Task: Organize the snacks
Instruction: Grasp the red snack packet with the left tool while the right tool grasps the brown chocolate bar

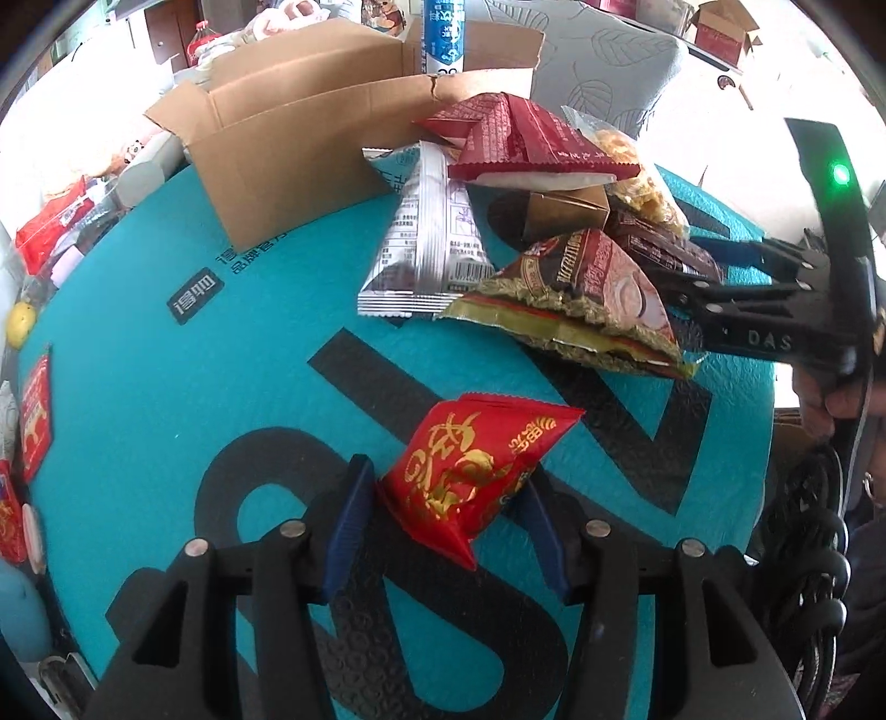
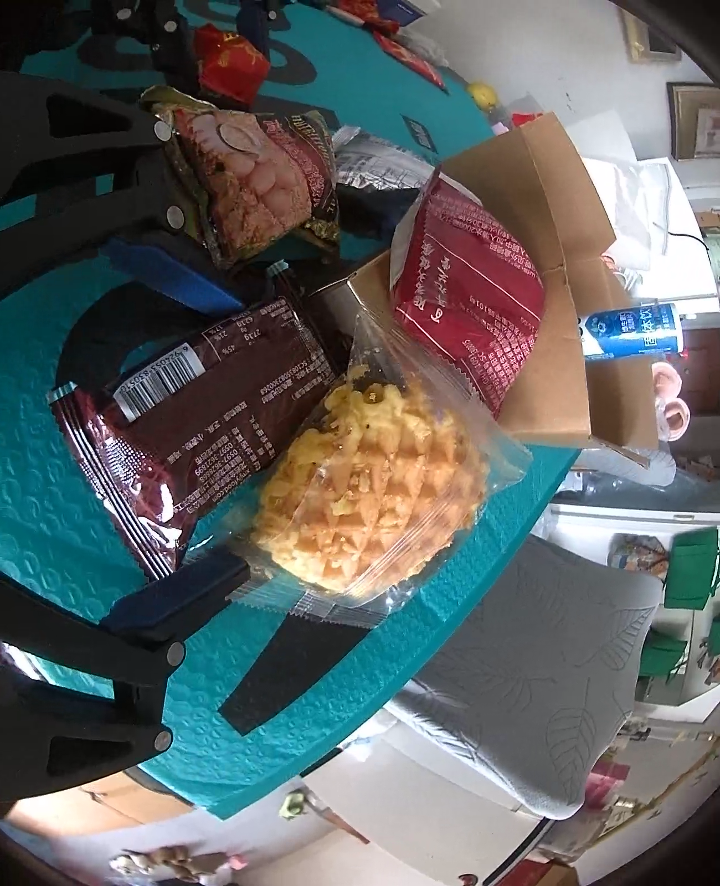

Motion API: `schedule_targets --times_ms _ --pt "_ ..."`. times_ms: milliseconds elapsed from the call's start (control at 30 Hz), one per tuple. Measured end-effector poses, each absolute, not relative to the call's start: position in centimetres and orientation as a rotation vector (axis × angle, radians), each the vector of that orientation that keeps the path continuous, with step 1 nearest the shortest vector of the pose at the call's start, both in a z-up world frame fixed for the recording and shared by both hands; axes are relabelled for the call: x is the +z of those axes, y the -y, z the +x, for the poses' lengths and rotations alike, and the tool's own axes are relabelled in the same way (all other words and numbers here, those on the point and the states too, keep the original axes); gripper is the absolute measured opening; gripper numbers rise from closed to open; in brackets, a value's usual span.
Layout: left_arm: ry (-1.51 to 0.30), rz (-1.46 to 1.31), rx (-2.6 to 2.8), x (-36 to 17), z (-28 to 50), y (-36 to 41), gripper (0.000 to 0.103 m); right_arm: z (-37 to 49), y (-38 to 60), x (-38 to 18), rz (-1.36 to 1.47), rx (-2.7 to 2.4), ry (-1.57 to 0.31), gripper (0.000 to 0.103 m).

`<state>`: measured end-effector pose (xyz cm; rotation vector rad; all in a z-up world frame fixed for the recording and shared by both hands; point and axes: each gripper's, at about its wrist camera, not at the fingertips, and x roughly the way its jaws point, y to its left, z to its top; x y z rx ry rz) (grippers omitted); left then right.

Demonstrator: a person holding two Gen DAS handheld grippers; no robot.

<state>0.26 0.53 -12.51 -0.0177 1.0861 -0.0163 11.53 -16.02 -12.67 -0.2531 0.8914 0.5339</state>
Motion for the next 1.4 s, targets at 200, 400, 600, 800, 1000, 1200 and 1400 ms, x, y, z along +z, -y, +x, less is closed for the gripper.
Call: schedule_targets --times_ms 200,400,600,800,1000,1200,1400 --pt "-1.093 -0.014 -0.016 -12.4 0.2 -0.6 0.054 9.8 17.6 -12.1 -0.198 0.573 -0.919 0.049" --pt "-1.102 -0.016 -0.035 -12.3 0.3 -0.6 0.054 7.1 18.1 -11.9 -0.189 0.571 -0.94 0.049" --pt "-1.104 -0.044 -0.06 -12.1 0.1 -0.7 0.054 4.8 18.7 -11.5 -0.165 0.579 -0.988 0.051" --pt "-1.089 -0.064 -0.087 -11.8 0.5 -1.1 0.054 4.3 17.4 -11.9 -0.218 0.556 -0.982 0.065" --pt "-1.086 -0.003 -0.113 -11.9 1.1 -0.3 0.054 5.1 16.2 -12.3 -0.273 0.553 -0.975 0.073" --pt "-1.081 0.034 -0.102 -12.4 2.0 0.2 0.054 5.6 16.0 -12.6 -0.281 0.538 -0.971 0.077" --pt "-1.056 -0.011 -0.127 -12.4 2.6 0.1 0.054 5.4 16.1 -12.8 -0.278 0.538 -0.957 0.077"
